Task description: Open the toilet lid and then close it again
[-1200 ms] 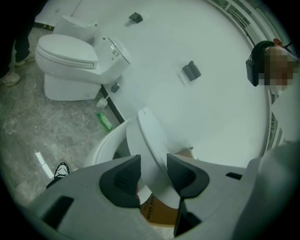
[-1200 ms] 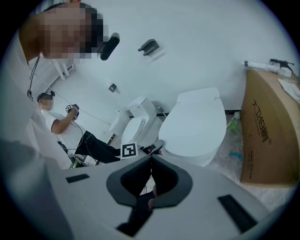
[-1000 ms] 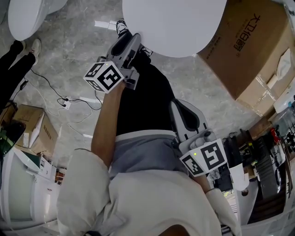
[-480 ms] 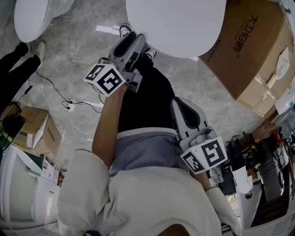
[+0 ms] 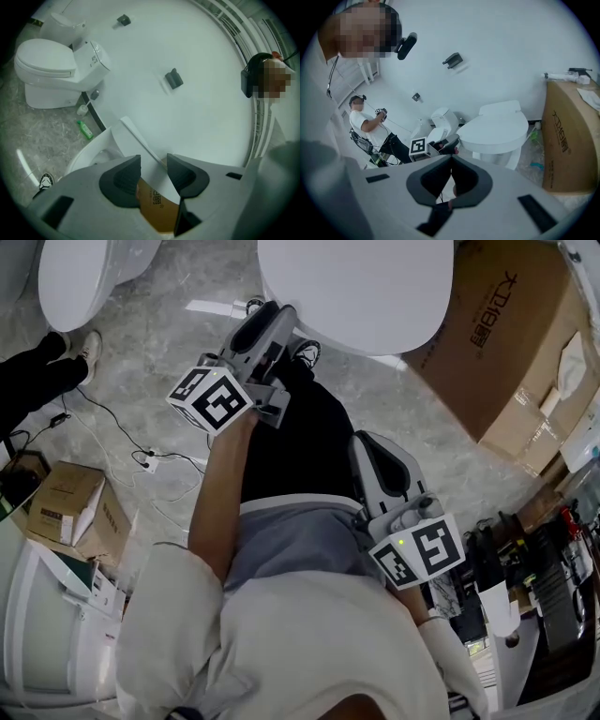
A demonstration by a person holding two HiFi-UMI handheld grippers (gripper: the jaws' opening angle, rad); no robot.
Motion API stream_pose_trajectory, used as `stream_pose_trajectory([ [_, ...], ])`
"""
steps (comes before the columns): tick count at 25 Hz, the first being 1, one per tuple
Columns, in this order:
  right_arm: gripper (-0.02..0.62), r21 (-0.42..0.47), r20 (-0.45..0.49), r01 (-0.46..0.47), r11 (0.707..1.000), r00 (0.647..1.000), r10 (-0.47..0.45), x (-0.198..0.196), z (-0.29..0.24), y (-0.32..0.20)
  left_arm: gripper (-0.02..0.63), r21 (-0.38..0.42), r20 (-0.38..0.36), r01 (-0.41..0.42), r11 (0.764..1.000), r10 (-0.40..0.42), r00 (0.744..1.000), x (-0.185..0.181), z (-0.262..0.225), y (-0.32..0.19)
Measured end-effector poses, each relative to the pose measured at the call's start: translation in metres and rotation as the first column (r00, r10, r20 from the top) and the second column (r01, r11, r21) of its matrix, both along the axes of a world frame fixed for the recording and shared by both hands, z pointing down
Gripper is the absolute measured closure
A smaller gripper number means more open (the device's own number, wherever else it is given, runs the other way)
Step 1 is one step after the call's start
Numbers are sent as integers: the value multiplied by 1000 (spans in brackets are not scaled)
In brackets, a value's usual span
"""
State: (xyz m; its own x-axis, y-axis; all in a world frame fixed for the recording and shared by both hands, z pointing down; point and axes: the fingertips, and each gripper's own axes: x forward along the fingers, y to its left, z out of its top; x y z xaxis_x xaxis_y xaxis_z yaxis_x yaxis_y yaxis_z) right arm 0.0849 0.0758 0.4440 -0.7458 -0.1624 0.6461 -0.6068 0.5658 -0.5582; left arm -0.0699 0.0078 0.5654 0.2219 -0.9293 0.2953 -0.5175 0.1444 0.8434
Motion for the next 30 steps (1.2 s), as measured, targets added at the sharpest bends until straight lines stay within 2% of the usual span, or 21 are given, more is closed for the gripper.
stream_pose_trajectory([
  [7, 584, 40, 24, -27, 999, 999, 26, -4, -23, -11, 443, -14, 3, -20, 1000, 20, 1000, -3, -18, -12],
  [15, 584, 103, 47, -72, 992, 997, 68, -14, -51, -33, 456, 11, 14, -75, 997, 74, 997, -10, -45, -30],
  [21, 584, 119, 57, -82, 990, 996, 75, -25, -62, -44, 457, -11, 11, -114, 993, 114, 993, -11, -50, -37],
  [30, 584, 154, 63, -110, 982, 993, 101, -44, -78, -55, 482, 45, 32, -153, 987, 152, 988, -20, -77, -60],
])
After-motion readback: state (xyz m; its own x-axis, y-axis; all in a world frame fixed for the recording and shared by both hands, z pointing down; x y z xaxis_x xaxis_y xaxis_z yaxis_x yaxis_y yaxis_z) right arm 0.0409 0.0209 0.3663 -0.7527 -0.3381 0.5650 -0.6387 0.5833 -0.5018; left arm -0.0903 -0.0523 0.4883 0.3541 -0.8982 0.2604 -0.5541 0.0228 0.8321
